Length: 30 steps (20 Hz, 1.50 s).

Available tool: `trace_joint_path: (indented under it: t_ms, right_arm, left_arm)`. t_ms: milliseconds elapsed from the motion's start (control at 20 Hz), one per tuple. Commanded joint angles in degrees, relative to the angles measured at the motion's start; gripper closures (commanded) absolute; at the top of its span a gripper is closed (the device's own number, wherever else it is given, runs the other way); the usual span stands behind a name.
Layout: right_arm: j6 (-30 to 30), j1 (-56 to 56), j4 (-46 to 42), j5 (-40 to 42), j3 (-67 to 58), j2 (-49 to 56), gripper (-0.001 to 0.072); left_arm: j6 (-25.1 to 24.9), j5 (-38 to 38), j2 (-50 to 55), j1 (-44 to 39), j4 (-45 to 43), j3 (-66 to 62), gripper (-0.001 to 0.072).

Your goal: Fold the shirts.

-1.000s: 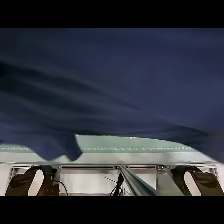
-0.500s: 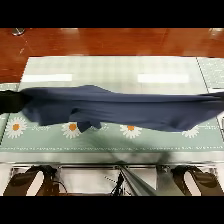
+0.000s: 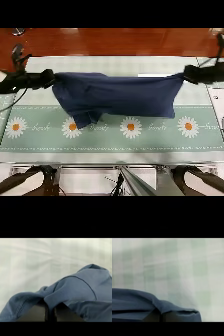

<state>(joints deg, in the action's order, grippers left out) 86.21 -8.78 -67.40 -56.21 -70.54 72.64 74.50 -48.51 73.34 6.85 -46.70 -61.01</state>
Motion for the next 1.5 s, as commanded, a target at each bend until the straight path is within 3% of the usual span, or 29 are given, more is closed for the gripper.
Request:
trace_joint_path:
  t_ms: [0, 300, 350, 400, 450, 500, 650, 800, 950, 1050, 1250, 1450]
  right_arm:
    - [-1.4, 0.0, 6.5, 4.1, -10.5, 16.7, 0.0693]
    - [1.6, -0.5, 21.8, 5.2, -20.8, 31.8, 0.0691]
    - [1.4, -0.5, 25.6, 5.7, -20.9, 32.7, 0.0624]
    - [-0.9, -0.5, 29.6, 5.7, -20.9, 32.9, 0.0372]
    - [-4.0, -0.8, 32.3, 5.1, -20.9, 32.5, 0.007]
    - [-6.8, -1.5, 34.0, 3.9, -20.9, 31.5, 0.0086]
    - [-7.8, -7.4, 33.4, -2.2, -20.9, 26.0, 0.0087]
    - [-8.1, -15.7, 24.0, -14.5, -20.8, 20.0, 0.0091]
    - [-8.0, -21.2, 8.8, -23.0, -15.6, 13.0, 0.0092]
    - [-7.7, -23.9, 4.5, -20.5, -7.0, 7.1, 0.0092]
    - [-6.9, -25.4, 11.7, -7.9, 14.6, -2.5, 0.0092]
    - [-11.1, -25.4, 19.1, -7.2, 24.7, -4.3, 0.0092]
  left_arm:
    - [-1.0, 1.3, 15.6, -0.1, 3.3, -11.0, 0.0678]
    - [-0.8, 0.5, 24.3, -0.1, 5.2, -18.8, 0.0671]
    - [-0.8, 0.0, 24.2, 0.0, 5.2, -18.9, 0.0547]
    - [-1.1, -2.3, 24.2, 0.3, 4.8, -19.4, 0.0209]
    - [-1.2, -4.7, 24.2, 0.8, 4.2, -20.2, 0.0002]
    - [-1.4, -8.9, 24.2, 2.1, 3.7, -21.5, -0.0001]
    - [-0.7, -25.5, 24.0, 9.2, -0.7, -25.9, -0.0001]
    - [-0.3, -35.0, 20.7, 18.8, -3.1, -22.5, -0.0001]
    - [-0.6, -31.8, 14.4, 25.1, -3.0, -8.3, 0.0]
    - [-4.1, -27.1, 11.1, 26.2, 1.4, 3.3, 0.0]
    - [-14.7, -17.1, 11.2, 24.3, 22.0, 18.5, 0.0001]
    - [-15.3, -10.4, 11.6, 19.5, 25.8, 19.4, 0.0053]
